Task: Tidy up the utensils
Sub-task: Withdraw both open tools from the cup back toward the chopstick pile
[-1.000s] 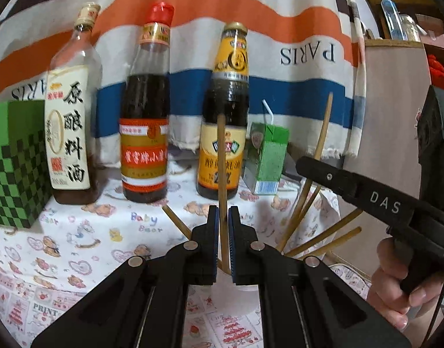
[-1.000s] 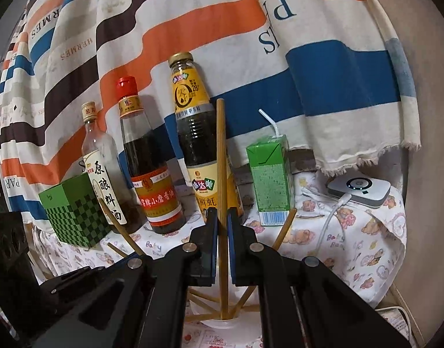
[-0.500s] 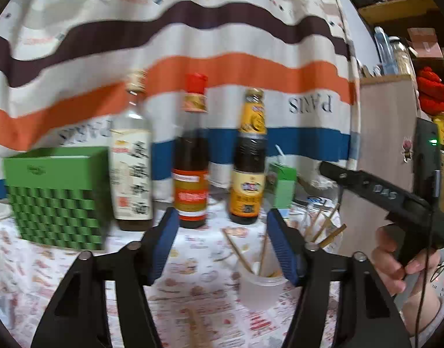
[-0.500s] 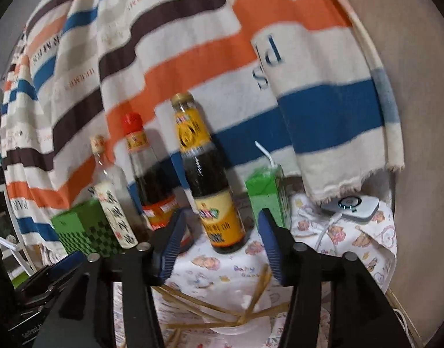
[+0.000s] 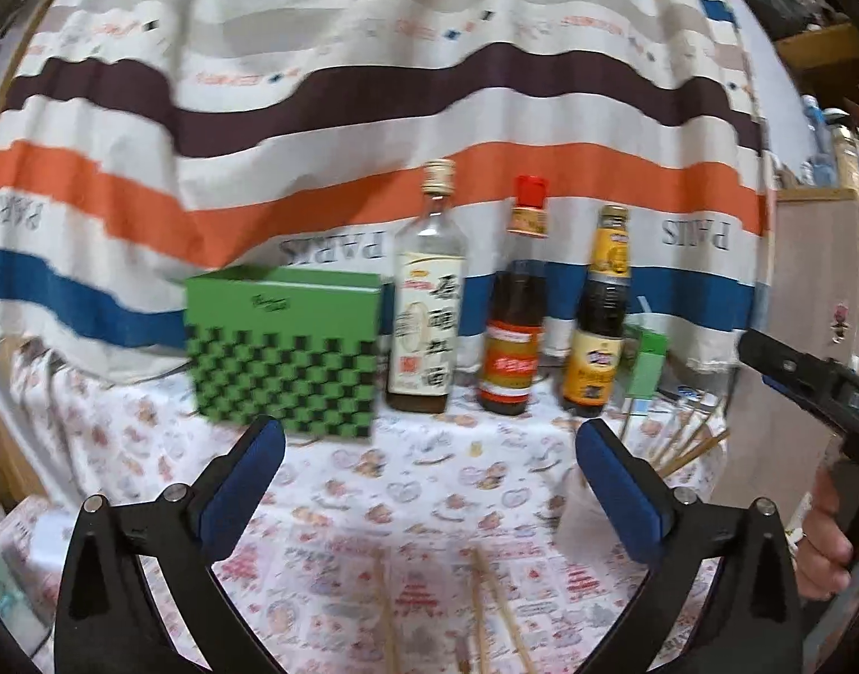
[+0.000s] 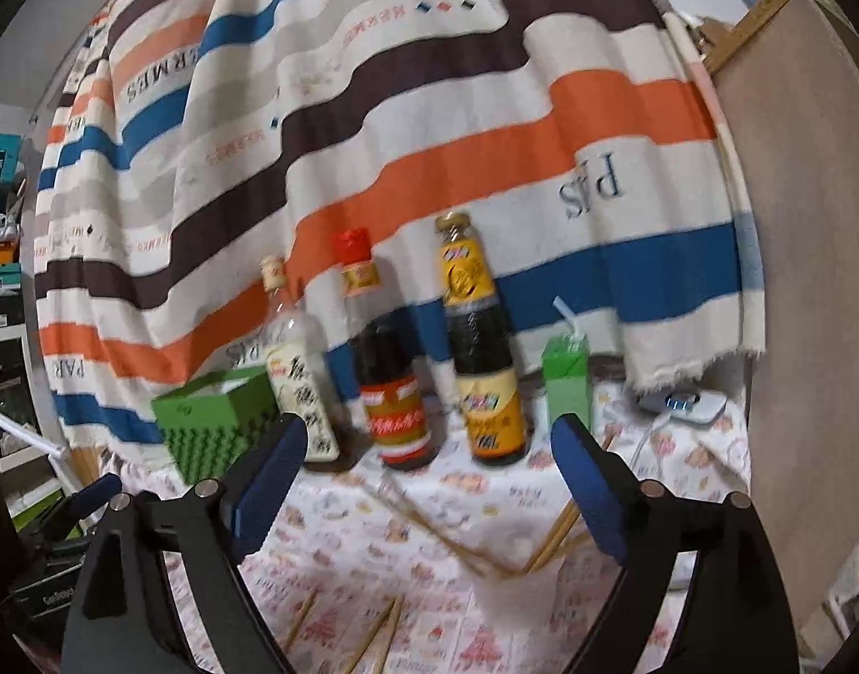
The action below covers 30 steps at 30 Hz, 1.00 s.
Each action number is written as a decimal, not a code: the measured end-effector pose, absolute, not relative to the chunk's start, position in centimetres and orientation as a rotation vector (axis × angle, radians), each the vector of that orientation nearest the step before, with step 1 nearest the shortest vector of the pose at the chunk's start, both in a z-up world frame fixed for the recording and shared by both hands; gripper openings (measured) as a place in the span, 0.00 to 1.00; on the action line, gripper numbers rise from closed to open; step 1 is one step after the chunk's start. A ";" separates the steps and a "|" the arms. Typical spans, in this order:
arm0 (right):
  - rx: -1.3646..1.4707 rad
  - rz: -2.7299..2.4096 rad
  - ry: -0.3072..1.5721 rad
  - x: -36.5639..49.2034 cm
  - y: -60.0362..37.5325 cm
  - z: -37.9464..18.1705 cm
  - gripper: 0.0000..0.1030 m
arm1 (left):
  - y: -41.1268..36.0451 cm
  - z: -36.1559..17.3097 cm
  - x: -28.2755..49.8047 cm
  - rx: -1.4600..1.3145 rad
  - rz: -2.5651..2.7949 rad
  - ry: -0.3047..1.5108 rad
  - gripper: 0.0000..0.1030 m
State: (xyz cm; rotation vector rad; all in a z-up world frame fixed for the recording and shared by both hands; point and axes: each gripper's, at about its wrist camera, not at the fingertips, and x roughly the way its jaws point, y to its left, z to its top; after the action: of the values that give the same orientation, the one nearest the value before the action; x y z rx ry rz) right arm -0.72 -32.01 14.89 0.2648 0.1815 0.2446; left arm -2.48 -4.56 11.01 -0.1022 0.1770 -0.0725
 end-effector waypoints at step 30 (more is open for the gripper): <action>0.164 0.145 0.555 4.3 -27.8 3.1 0.90 | -0.9 -1.4 5.3 -0.171 -0.048 0.776 1.00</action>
State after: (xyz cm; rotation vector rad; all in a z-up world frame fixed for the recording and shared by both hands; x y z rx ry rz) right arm 4.30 -27.79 3.11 0.1644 0.5545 0.1446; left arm 5.29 -0.91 -1.38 -0.1713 0.7760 -0.0482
